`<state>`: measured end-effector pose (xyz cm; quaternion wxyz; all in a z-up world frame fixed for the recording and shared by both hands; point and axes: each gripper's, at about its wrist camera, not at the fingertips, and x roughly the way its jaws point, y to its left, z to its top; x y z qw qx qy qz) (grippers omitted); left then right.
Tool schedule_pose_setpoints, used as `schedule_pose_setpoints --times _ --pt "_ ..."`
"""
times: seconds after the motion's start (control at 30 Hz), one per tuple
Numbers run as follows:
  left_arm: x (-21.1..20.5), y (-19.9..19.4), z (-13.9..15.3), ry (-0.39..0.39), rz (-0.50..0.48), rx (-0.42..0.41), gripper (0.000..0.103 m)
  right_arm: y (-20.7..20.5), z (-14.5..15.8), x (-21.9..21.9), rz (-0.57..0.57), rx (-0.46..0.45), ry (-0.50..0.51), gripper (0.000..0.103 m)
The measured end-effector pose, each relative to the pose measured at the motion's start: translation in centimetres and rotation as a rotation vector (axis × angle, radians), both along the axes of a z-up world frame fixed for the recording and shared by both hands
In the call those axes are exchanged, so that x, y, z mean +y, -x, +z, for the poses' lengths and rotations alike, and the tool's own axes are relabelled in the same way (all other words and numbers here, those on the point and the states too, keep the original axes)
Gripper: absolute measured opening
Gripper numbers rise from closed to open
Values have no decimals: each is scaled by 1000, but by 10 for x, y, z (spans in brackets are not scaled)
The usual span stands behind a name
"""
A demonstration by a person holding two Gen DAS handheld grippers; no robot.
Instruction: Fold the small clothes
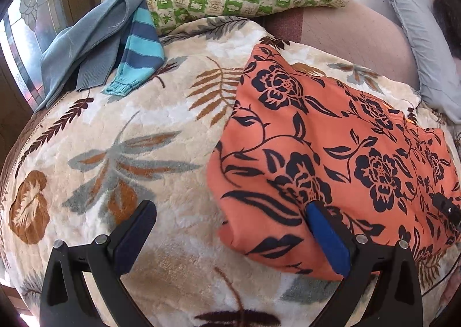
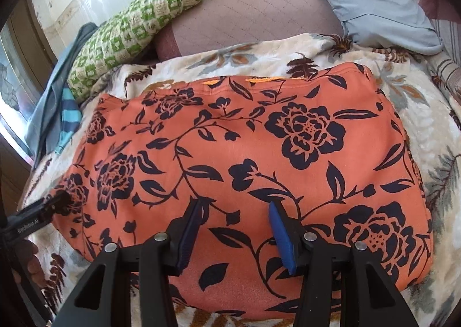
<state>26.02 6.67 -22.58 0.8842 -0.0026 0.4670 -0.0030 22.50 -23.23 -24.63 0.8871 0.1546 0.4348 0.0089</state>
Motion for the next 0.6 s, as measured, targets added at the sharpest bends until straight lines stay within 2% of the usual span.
schedule_pose_setpoints --times 0.07,0.2,0.33,0.43,0.53,0.6 --pt "8 12 4 47 2 4 103 4 4 -6 -17 -21 -6 52" --pt "7 43 6 78 -6 14 103 12 12 -8 3 -63 -26 52" --pt "6 65 1 195 33 55 103 19 21 -6 25 -100 6 52" --pt "1 56 3 262 54 59 103 22 24 -11 22 -115 11 52" --pt "-9 40 -5 345 54 98 103 23 26 -23 7 -121 -5 52" --pt "-11 32 -13 410 91 120 97 25 28 -32 -11 -130 5 52"
